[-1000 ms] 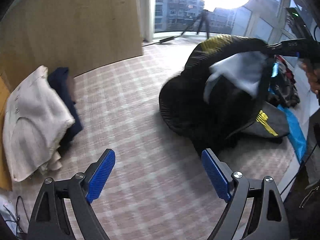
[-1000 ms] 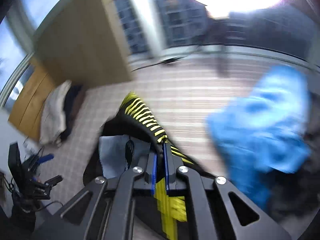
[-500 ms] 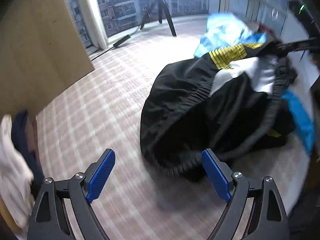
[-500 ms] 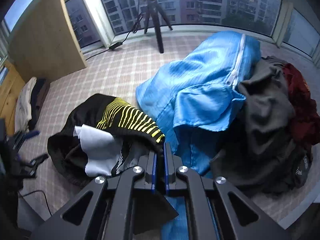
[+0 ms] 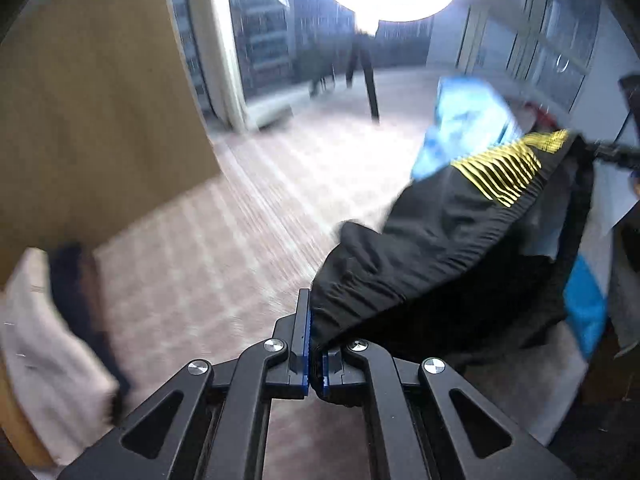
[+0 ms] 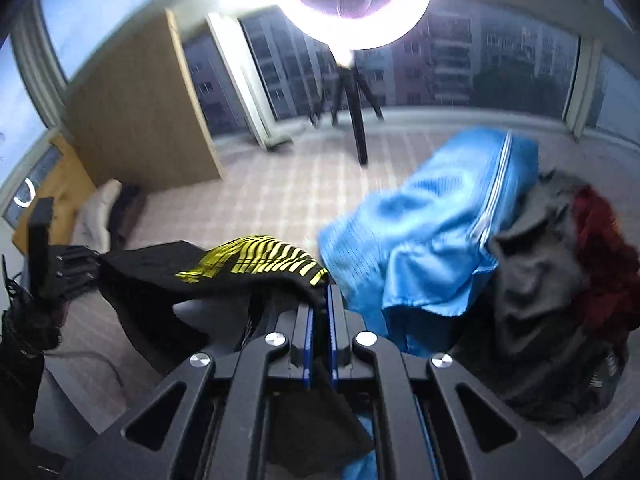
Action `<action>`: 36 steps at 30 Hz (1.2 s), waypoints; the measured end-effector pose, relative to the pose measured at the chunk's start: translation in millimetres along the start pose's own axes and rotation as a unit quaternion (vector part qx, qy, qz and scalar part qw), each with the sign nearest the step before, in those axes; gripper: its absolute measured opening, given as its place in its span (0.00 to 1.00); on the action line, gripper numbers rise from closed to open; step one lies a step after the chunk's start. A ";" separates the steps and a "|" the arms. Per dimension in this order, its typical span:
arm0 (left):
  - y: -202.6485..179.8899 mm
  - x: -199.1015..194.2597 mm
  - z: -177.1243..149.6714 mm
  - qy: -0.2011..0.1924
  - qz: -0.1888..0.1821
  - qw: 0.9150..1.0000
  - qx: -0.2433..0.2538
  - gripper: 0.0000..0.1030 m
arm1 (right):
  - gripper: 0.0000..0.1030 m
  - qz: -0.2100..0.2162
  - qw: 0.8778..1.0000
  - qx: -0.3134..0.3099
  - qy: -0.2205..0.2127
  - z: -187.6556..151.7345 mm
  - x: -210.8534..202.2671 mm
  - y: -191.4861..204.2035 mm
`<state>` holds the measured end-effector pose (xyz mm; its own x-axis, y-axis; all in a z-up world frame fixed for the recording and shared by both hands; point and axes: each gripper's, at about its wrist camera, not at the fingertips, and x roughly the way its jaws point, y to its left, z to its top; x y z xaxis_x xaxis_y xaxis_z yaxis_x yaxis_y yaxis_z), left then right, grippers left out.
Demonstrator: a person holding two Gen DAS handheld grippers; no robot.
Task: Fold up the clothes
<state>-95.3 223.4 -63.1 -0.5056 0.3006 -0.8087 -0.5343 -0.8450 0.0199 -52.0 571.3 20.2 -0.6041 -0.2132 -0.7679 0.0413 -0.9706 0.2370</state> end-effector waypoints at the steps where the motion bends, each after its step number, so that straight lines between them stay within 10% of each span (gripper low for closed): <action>1: -0.6 -14.2 0.7 -0.007 0.000 1.000 0.009 0.03 | 0.06 0.005 1.000 0.002 -0.009 -1.1 -12.5 3.7; 6: -15.6 -23.1 20.6 -0.003 -0.020 0.998 0.055 0.03 | 0.06 0.005 0.999 0.014 -0.037 -19.3 -54.6 17.6; 13: -63.9 100.6 45.3 0.130 -0.064 0.985 0.097 0.20 | 0.08 -0.083 0.992 0.019 0.094 -66.8 -1.2 -31.2; 17: -65.9 71.1 23.1 0.117 -0.070 0.987 0.080 0.28 | 0.11 -0.114 0.984 -0.031 0.132 -75.1 4.1 -42.6; 21: -63.9 26.0 -2.6 0.093 -0.072 0.992 0.036 0.41 | 0.50 -0.039 0.985 -0.143 0.090 -42.4 -0.1 -3.6; 26: -74.3 24.7 -20.4 0.087 -0.039 0.995 0.000 0.50 | 0.50 0.057 0.939 -0.304 0.148 -42.1 79.3 62.2; 29: -67.1 36.7 -20.9 0.103 -0.022 0.994 -0.034 0.50 | 0.50 0.026 0.907 -0.384 0.169 -54.3 124.8 81.8; 36: -96.9 31.9 -70.9 0.136 -0.062 0.984 -0.097 0.50 | 0.50 0.102 0.878 -0.415 0.217 -66.8 139.5 90.6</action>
<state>-11.7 283.5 -132.6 -0.2303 0.2992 -0.9260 -0.4269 -0.8862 -0.1802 -79.4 446.1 -105.2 -0.1645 -0.2387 -0.9571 0.7871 -0.6165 0.0185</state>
